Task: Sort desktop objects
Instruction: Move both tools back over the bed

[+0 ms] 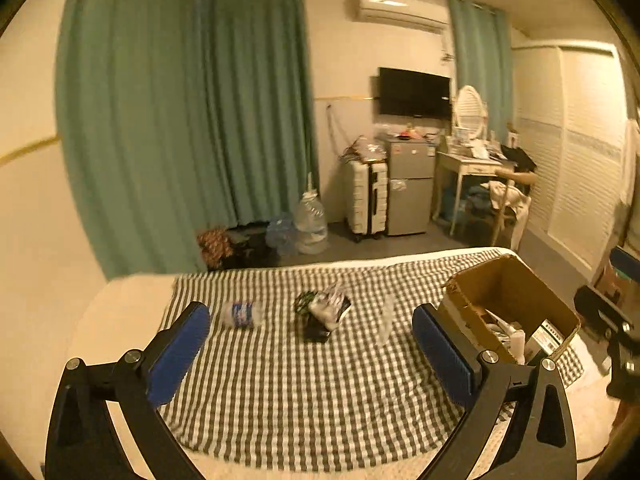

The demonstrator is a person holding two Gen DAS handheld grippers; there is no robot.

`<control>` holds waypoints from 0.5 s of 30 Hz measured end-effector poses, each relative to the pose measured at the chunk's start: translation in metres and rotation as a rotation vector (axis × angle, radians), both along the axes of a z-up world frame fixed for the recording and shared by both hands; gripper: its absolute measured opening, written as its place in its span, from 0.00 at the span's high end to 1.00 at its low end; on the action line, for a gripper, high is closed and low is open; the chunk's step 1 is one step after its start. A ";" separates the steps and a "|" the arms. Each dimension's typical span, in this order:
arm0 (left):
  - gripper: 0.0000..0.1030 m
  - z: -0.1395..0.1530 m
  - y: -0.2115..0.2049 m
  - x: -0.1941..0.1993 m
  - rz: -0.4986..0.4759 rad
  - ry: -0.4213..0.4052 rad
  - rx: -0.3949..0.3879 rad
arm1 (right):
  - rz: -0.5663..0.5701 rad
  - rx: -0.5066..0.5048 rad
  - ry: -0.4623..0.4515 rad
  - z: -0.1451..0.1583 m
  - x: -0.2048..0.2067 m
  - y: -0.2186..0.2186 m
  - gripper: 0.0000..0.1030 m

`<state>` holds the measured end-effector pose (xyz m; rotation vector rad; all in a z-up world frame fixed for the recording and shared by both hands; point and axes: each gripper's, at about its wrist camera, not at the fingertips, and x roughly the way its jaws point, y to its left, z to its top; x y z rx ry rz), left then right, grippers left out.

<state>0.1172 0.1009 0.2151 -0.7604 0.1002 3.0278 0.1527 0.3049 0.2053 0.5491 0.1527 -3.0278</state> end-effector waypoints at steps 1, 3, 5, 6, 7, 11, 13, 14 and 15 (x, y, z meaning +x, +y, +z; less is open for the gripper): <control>0.00 -0.004 -0.006 0.003 0.016 -0.006 0.015 | 0.014 0.006 -0.003 -0.002 0.001 -0.007 0.00; 0.00 -0.012 -0.016 0.006 0.035 -0.012 0.031 | 0.044 0.007 -0.011 -0.007 0.001 -0.015 0.00; 0.00 -0.024 -0.025 0.005 0.053 -0.015 0.026 | 0.050 -0.001 -0.022 -0.016 -0.003 -0.021 0.00; 0.00 -0.028 -0.026 0.006 0.056 -0.017 0.023 | 0.053 -0.011 -0.029 -0.020 -0.006 -0.023 0.00; 0.00 -0.036 -0.028 0.004 0.063 -0.023 0.018 | 0.061 -0.030 -0.044 -0.027 -0.011 -0.023 0.00; 0.00 -0.069 -0.035 -0.014 0.090 -0.062 0.018 | 0.062 -0.106 -0.106 -0.058 -0.029 -0.021 0.00; 0.00 -0.093 -0.042 -0.026 0.104 -0.098 0.024 | 0.072 -0.113 -0.146 -0.075 -0.041 -0.021 0.00; 0.00 -0.100 -0.044 -0.033 0.108 -0.114 0.026 | 0.075 -0.103 -0.159 -0.083 -0.047 -0.023 0.00; 0.00 -0.112 -0.047 -0.041 0.117 -0.139 0.030 | 0.081 -0.089 -0.170 -0.093 -0.053 -0.026 0.00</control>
